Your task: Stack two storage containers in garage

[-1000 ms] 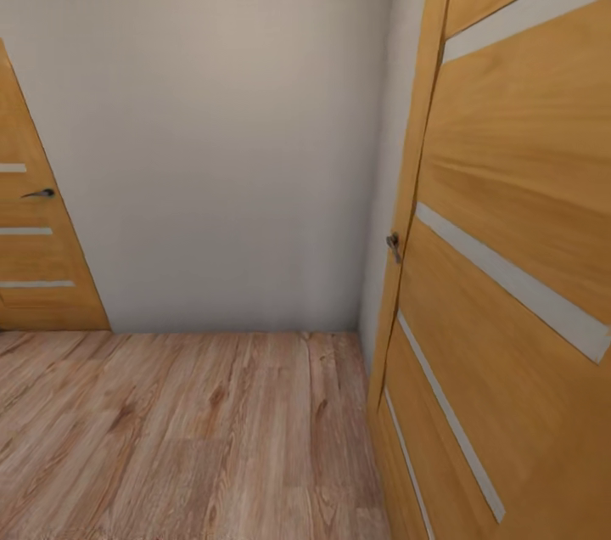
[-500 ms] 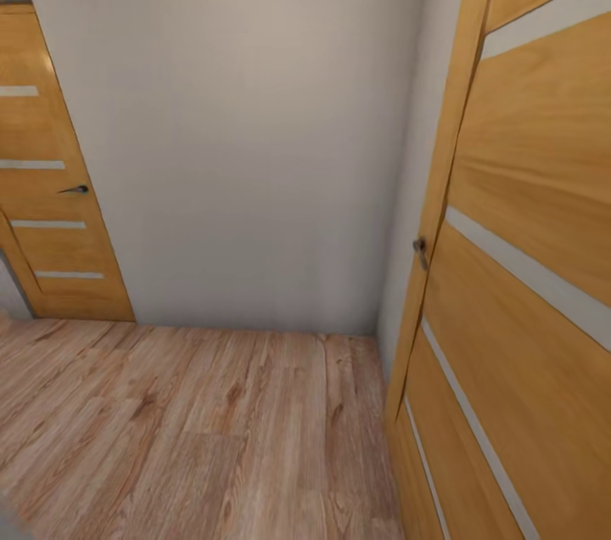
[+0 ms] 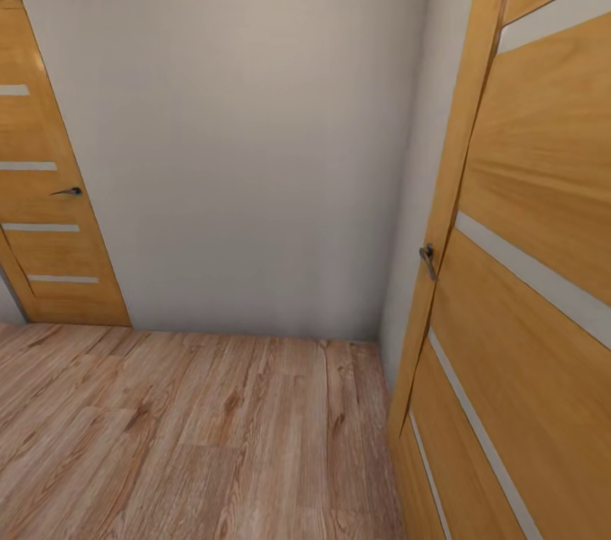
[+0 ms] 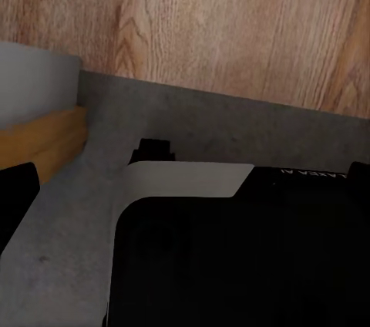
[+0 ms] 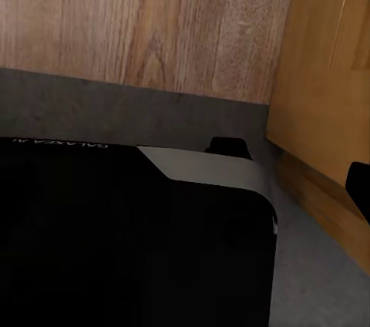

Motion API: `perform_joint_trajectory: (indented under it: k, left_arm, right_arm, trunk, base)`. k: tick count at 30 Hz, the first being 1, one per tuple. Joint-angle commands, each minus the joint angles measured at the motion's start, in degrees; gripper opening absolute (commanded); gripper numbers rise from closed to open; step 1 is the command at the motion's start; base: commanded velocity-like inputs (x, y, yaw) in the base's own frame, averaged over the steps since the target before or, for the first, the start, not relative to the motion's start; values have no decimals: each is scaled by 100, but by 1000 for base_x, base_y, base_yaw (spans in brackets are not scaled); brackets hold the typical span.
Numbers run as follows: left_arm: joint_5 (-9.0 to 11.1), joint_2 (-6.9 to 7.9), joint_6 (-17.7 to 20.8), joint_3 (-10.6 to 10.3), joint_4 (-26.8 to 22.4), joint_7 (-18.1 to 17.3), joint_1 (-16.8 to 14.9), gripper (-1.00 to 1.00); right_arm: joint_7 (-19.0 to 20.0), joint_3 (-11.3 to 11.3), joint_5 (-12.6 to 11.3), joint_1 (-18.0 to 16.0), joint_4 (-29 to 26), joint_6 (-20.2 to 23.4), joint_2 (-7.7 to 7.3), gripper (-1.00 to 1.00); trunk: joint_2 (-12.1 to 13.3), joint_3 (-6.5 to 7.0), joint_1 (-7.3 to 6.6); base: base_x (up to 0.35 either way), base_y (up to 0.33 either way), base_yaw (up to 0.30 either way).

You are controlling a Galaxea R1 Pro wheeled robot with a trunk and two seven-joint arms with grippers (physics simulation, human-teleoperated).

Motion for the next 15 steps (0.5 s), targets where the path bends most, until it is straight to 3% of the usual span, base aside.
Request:
perform_joint_trajectory:
  k: [1,15]
  left_arm:
    - [56,1,-2,-17,2,-16,-3,100]
    - [56,-7,-2,-17,2,-11,-3,100]
  right_arm:
    - [-5,48,-57,-6,14,-28,5,100]
    - [-7,48,-56,-6,14,-28,5,100]
  trunk:
    - [-5,-7,0]
    - [-5,-7,0]
  base:
    - [6,0,0]
    - [39,54,0]
